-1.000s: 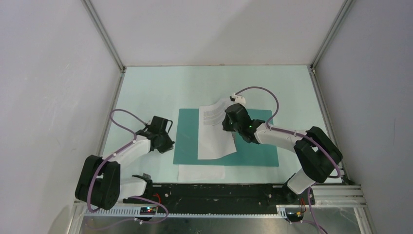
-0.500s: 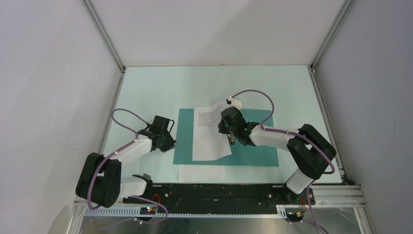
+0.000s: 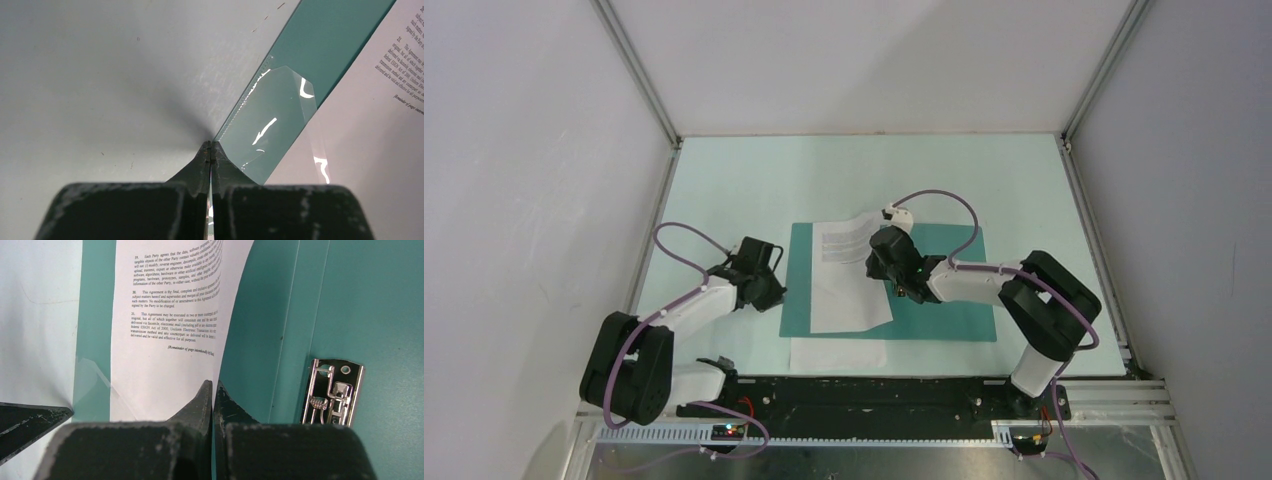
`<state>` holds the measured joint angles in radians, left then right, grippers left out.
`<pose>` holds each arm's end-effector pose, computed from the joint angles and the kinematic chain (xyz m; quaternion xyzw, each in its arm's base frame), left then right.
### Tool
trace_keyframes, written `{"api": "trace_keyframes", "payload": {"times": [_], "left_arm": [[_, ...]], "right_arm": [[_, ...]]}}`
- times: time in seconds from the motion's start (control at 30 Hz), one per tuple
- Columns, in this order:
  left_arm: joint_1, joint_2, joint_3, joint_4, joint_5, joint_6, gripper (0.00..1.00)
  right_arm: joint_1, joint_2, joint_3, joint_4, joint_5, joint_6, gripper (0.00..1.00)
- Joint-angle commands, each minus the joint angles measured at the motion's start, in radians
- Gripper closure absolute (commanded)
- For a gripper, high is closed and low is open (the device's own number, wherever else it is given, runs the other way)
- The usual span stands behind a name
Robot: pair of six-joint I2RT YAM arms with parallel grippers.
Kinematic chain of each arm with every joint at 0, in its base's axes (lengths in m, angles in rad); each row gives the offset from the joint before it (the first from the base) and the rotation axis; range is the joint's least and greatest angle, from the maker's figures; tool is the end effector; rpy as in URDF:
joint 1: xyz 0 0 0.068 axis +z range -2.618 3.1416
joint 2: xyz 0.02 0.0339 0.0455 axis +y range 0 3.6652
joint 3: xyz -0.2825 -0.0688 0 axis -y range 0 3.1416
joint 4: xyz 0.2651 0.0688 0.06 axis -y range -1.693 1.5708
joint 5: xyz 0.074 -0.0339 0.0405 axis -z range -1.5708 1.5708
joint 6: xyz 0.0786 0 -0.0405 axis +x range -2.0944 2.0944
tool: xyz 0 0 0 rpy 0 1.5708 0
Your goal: Put the files into the folder
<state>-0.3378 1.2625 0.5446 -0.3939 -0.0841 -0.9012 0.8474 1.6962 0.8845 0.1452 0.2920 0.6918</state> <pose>0.2295 -0.0736 0.1169 -0.2796 0.9319 -0.0986 0.2088 0.2808 0.2838 0.1505 -0.0058 0.8922 0.2068 0.4015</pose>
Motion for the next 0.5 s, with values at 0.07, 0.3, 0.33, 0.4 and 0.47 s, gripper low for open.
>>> {"api": "trace_keyframes", "payload": {"times": [0.07, 0.3, 0.33, 0.4, 0.47], "left_arm": [[-0.016, 0.035, -0.029, -0.062, -0.023, -0.010, 1.00], [-0.017, 0.032, -0.032, -0.062, -0.019, -0.011, 1.00], [-0.017, 0.031, -0.033, -0.063, -0.020, -0.011, 1.00], [-0.017, 0.029, -0.035, -0.063, -0.020, -0.012, 1.00], [-0.017, 0.030, -0.034, -0.063, -0.019, -0.012, 1.00]], "right_arm": [[0.022, 0.030, 0.002, 0.068, 0.057, 0.033, 1.00], [0.001, 0.034, -0.026, 0.085, 0.091, 0.071, 1.00], [-0.009, 0.031, -0.031, 0.088, 0.093, 0.076, 1.00], [-0.022, 0.031, -0.034, 0.096, 0.090, 0.077, 1.00], [-0.024, 0.036, -0.035, 0.107, 0.088, 0.079, 1.00]]}}
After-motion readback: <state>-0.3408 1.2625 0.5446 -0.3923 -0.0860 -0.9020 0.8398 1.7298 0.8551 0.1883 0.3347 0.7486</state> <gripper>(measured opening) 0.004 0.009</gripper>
